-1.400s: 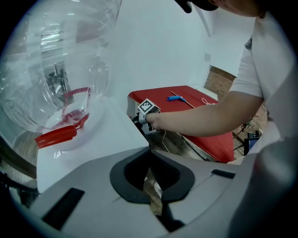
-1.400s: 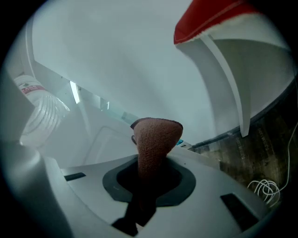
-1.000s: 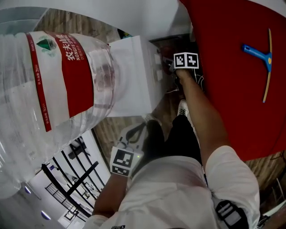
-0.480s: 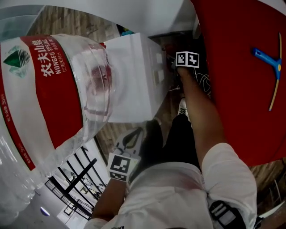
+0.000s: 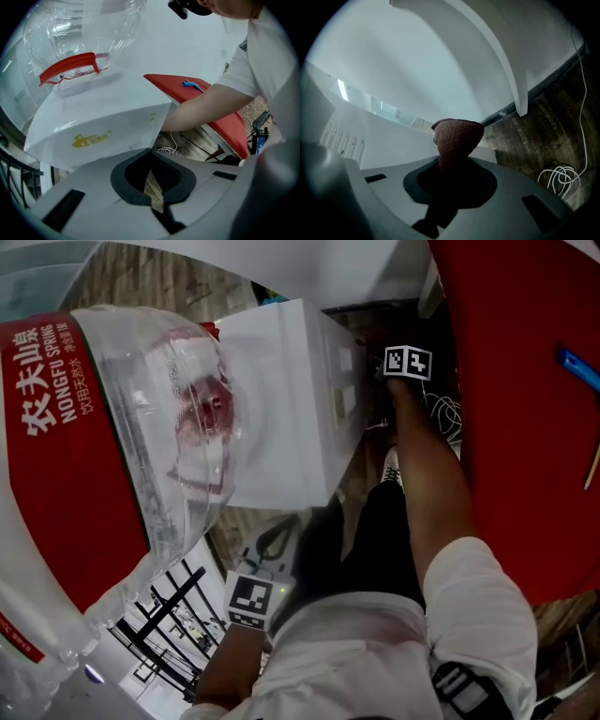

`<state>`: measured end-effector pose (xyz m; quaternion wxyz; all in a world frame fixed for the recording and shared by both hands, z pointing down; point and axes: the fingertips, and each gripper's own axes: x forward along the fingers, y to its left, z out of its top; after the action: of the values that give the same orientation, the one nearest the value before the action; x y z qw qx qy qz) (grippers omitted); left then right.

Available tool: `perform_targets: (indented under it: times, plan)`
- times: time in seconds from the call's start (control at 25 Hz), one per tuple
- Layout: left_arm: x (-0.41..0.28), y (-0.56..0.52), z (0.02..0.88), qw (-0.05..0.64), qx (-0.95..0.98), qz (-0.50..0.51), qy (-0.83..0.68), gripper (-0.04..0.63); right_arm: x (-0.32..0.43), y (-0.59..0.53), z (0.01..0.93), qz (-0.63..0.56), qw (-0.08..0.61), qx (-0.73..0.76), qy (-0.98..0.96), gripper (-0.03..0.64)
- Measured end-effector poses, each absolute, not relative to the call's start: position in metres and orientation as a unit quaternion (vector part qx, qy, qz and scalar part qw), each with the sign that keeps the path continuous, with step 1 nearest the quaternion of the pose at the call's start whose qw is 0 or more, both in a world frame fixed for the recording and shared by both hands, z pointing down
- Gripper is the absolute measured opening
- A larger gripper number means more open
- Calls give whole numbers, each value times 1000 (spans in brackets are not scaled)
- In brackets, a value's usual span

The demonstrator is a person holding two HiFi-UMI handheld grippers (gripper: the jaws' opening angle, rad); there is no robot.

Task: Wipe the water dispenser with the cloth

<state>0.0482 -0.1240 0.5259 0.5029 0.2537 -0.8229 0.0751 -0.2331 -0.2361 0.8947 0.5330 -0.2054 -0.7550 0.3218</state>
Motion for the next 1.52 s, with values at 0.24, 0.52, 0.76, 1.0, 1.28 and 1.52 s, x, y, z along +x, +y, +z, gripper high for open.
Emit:
perform_targets:
  times: [0.24, 0.52, 0.76, 1.0, 1.28, 1.52]
  plan:
    - [43, -119, 535, 497, 239, 74, -831, -11, -232, -238, 907, 305, 543, -199, -757, 55]
    - [47, -120, 515, 490, 241, 46, -836, -11, -229, -248, 850, 314, 487, -193, -792, 55]
    - [58, -108, 491, 476, 233, 34, -847, -11, -198, -255, 791, 300, 445, -176, -825, 55]
    - [74, -97, 469, 446, 228, 3, -865, -11, -154, -259, 735, 281, 411, -167, -851, 55]
    - [104, -59, 461, 403, 241, -6, -883, -11, -104, -254, 682, 254, 370, -179, -876, 55]
    - [86, -43, 531, 363, 242, -18, -899, -11, -107, -289, 702, 244, 319, -175, -899, 55]
